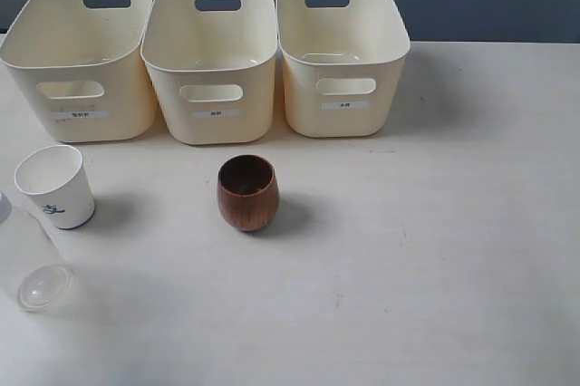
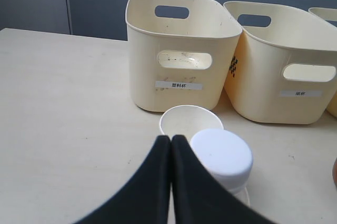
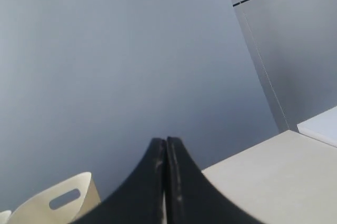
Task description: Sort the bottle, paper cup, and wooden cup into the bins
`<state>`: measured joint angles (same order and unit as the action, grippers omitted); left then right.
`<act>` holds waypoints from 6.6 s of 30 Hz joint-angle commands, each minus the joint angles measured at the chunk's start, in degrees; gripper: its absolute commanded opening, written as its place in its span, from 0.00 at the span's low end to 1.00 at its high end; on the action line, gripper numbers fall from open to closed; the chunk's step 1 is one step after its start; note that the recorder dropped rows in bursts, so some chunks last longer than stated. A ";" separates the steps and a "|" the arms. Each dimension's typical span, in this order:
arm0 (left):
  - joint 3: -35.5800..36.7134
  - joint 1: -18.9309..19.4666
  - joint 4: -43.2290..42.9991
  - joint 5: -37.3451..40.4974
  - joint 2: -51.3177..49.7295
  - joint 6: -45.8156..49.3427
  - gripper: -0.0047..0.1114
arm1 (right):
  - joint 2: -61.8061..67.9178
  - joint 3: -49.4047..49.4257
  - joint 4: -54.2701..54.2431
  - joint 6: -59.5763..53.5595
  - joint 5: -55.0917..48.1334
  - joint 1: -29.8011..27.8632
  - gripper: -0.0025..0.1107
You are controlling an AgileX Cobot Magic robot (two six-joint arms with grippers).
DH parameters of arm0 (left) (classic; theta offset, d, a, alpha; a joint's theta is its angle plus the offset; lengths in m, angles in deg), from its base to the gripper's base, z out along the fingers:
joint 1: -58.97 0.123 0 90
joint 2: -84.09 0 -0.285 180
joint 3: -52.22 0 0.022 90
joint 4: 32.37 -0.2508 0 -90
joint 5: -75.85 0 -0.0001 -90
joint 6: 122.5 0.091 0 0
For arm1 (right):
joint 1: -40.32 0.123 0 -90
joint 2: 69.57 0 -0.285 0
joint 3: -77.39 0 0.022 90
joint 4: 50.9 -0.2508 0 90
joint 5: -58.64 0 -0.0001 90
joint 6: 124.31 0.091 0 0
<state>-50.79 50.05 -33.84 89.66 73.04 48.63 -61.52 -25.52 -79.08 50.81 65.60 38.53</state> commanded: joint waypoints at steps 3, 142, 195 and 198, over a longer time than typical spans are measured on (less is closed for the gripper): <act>0.22 -0.30 -0.15 -0.10 0.19 0.00 0.04 | -0.26 0.13 -2.75 0.45 0.89 0.14 0.02; 0.22 -0.30 -0.15 -0.10 0.19 0.00 0.04 | 111.44 -84.20 24.85 -21.80 -27.01 33.07 0.02; 0.22 -0.30 -0.15 -0.10 0.19 0.00 0.04 | 104.52 -84.75 1.35 -46.62 -30.40 61.26 0.50; 0.22 -0.30 -0.15 -0.10 0.19 0.00 0.04 | 106.37 -84.75 -0.83 -47.16 -30.39 62.19 0.63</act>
<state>-50.79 50.05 -33.84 89.66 73.04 48.63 44.07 -110.02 -78.36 4.75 34.49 100.12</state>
